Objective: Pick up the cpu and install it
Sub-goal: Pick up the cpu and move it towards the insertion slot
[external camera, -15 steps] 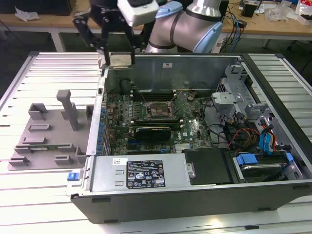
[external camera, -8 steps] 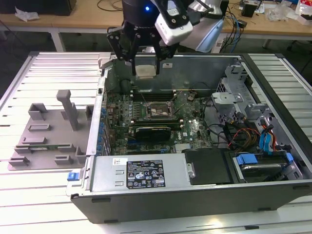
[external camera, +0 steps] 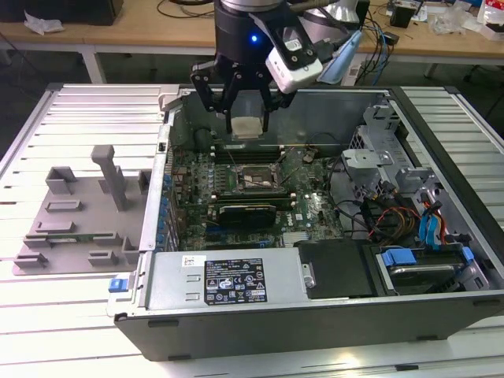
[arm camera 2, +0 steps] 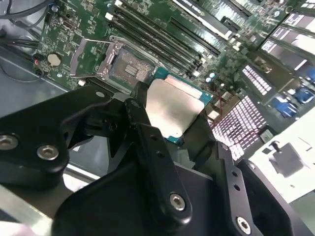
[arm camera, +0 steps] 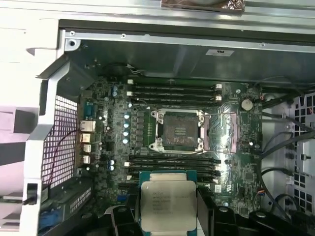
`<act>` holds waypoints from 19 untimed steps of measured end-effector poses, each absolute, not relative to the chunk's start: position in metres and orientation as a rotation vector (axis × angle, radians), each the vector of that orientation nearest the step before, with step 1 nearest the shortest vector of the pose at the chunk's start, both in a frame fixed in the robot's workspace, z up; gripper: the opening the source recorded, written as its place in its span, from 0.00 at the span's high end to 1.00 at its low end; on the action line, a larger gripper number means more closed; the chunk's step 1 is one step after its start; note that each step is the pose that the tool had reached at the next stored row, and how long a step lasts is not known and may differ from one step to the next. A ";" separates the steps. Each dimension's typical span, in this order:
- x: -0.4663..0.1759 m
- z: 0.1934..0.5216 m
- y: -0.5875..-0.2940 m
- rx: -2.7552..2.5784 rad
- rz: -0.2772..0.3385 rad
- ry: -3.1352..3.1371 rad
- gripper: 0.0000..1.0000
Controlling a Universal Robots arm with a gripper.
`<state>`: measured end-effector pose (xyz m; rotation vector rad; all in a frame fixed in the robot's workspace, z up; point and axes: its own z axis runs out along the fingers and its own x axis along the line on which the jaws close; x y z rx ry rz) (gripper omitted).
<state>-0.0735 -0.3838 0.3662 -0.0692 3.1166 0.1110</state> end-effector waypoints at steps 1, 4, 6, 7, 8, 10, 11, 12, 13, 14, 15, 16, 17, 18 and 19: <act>-0.073 0.364 -0.381 -0.069 0.112 3.116 0.45; -0.068 0.350 -0.375 -0.069 0.115 3.116 0.45; -0.064 0.343 -0.374 -0.068 0.115 3.116 0.45; -0.063 0.341 -0.373 -0.068 0.115 3.116 0.45; -0.062 0.339 -0.373 -0.068 0.115 3.116 0.45; -0.058 0.334 -0.371 -0.067 0.116 3.116 0.45; -0.054 0.330 -0.368 -0.066 0.116 3.116 0.45; -0.052 0.327 -0.366 -0.066 0.116 3.116 0.45; -0.051 0.325 -0.364 -0.066 0.116 3.116 0.45; -0.050 0.322 -0.361 -0.066 0.116 3.116 0.45; -0.050 0.320 -0.359 -0.066 0.116 3.116 0.45; -0.049 0.316 -0.356 -0.066 0.116 3.116 0.45; -0.048 0.313 -0.354 -0.066 0.116 3.116 0.45; -0.048 0.311 -0.353 -0.066 0.116 3.116 0.45; -0.047 0.307 -0.350 -0.066 0.116 3.116 0.45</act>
